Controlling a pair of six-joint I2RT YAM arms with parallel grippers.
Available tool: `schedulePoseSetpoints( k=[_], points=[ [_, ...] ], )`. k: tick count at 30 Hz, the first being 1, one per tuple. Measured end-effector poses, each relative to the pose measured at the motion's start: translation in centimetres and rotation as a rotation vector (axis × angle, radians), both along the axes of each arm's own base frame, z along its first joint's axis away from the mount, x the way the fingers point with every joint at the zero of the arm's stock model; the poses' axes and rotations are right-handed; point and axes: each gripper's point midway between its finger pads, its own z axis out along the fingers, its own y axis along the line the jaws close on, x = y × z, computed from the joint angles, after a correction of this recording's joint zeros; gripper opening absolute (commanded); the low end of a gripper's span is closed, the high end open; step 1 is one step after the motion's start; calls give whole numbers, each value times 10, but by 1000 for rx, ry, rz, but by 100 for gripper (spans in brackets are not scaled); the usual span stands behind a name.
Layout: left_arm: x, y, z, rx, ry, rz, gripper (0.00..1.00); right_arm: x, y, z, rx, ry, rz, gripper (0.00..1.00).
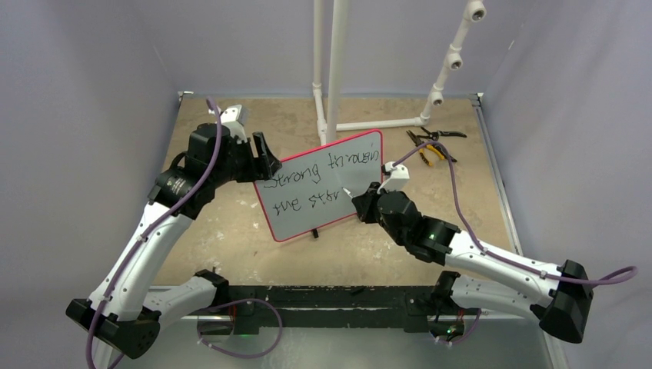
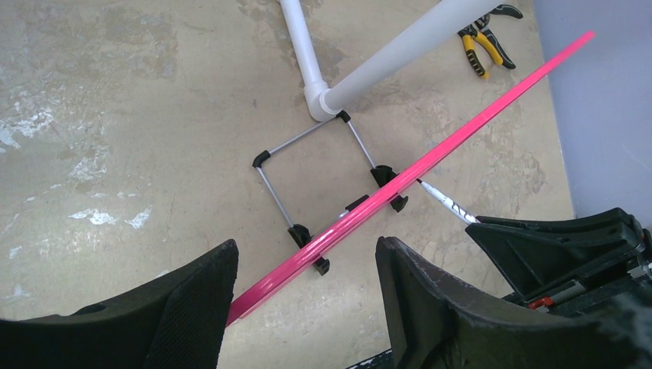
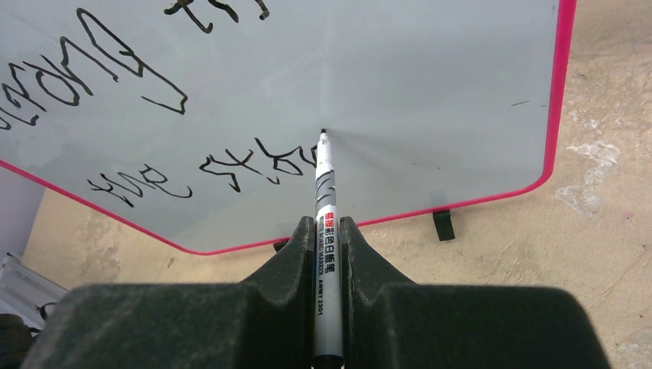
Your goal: Write a sentence on the whiteboard
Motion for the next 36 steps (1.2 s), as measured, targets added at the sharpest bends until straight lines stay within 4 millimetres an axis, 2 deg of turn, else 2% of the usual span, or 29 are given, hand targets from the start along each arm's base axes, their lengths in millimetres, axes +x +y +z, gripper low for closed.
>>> schedulePoseSetpoints(
  k=[30,36],
  points=[
    [-1,0,1,-2,-2,1,65,-3,2,-26,-50,74,1,0],
    [-1,0,1,-2,-2,1,65,-3,2,-26,-54,72,4,0]
  ],
)
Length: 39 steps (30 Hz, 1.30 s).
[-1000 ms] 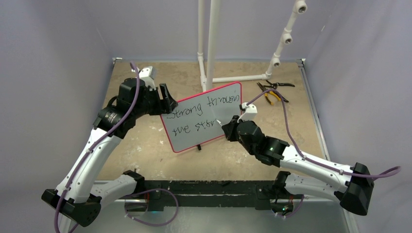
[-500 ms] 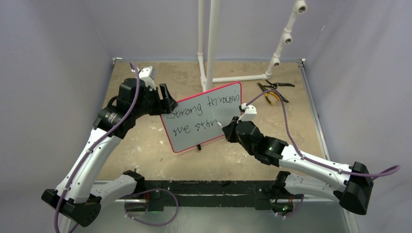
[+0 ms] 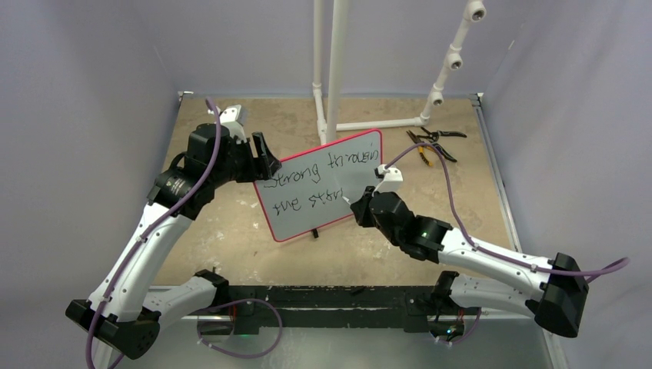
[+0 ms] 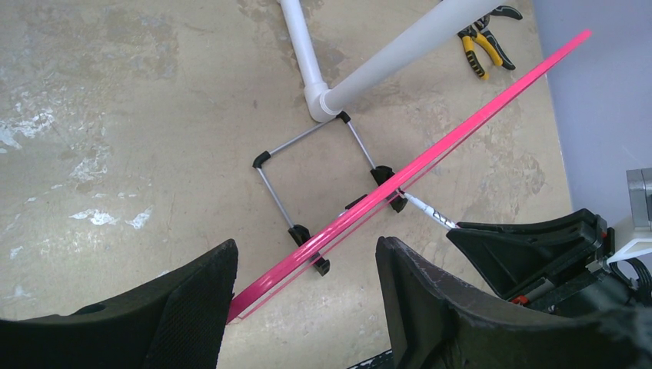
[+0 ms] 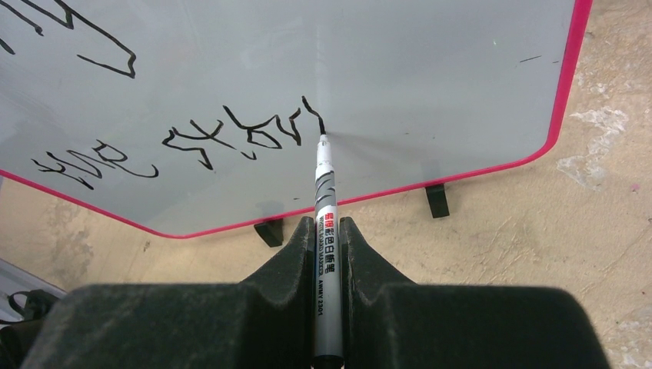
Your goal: Write a sentence on the whiteboard
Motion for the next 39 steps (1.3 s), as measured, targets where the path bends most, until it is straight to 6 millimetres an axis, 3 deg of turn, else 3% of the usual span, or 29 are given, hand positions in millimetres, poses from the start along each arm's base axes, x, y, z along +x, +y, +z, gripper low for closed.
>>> schedulePoseSetpoints(
  k=[16,39],
  points=[
    [0,0,-1,1,3,-1,65,7,-7,24,35,-62,-44,0],
    [1,0,-1,2,4,-1,65,3,-10,7,8,-3,-66,0]
  ],
)
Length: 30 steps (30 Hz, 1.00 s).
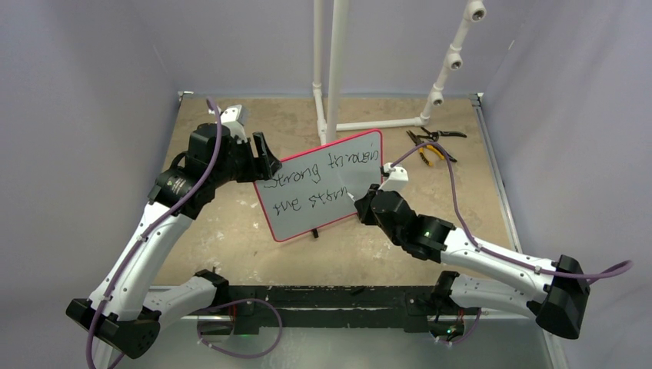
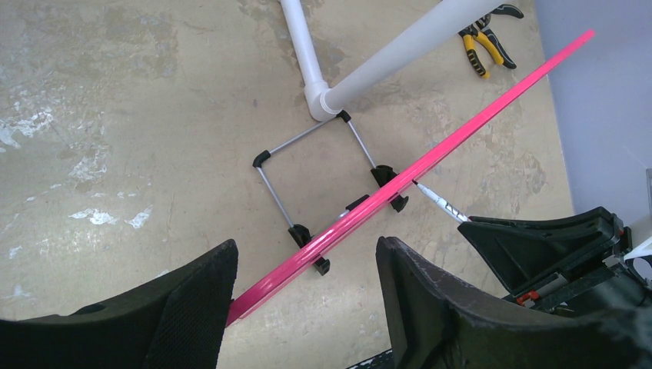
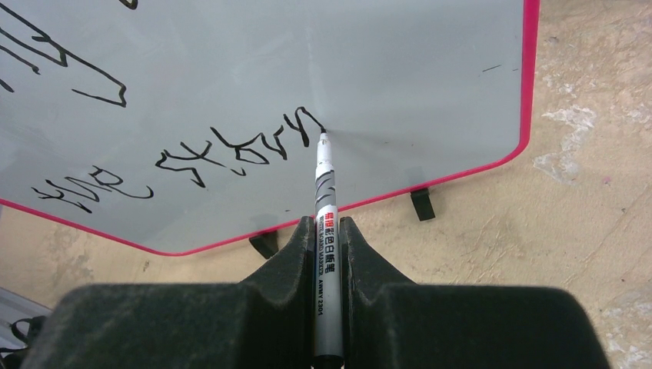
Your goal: Write a sentence on the whiteboard
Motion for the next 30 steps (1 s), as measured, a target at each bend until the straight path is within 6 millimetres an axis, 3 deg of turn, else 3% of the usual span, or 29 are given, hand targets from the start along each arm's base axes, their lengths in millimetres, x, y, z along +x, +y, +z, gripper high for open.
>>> schedulePoseSetpoints(
  k=[30],
  points=[
    [-3,1,3,-4,-7,0,66,3,-8,12,18,-38,-37,0]
  ],
)
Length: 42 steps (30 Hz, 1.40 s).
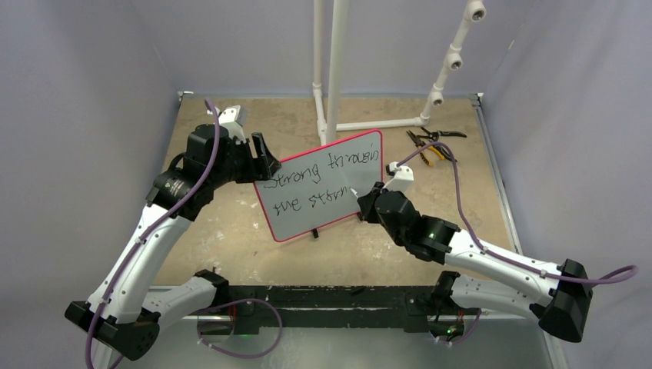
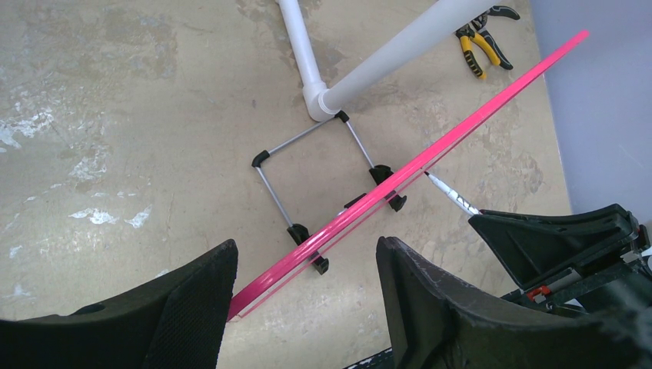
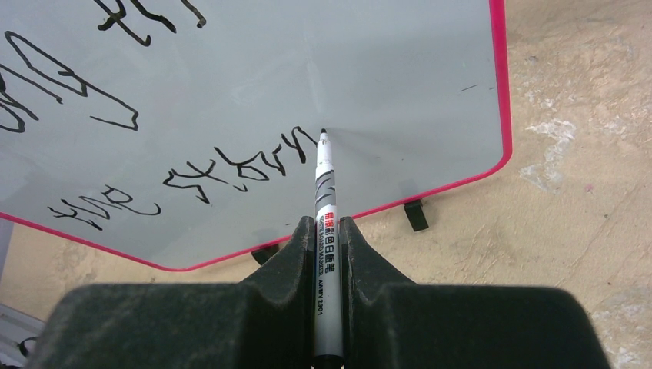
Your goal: Write a sentence on the whiteboard
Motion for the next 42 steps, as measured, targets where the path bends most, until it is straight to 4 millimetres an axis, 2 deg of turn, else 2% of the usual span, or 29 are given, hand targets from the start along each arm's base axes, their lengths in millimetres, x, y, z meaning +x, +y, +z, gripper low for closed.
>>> schedulePoseSetpoints(
  k=[14,23,42],
  points=[
    [-1,0,0,-3,-1,-3,66,-2,6,-1,8,10,31,0],
    [-2,0,0,-2,-1,-3,66,-2,8,-13,-28,33,34,0],
    [-2,0,1,-3,-2,-3,66,4,4,6,-20,-11,4,0]
  ],
)
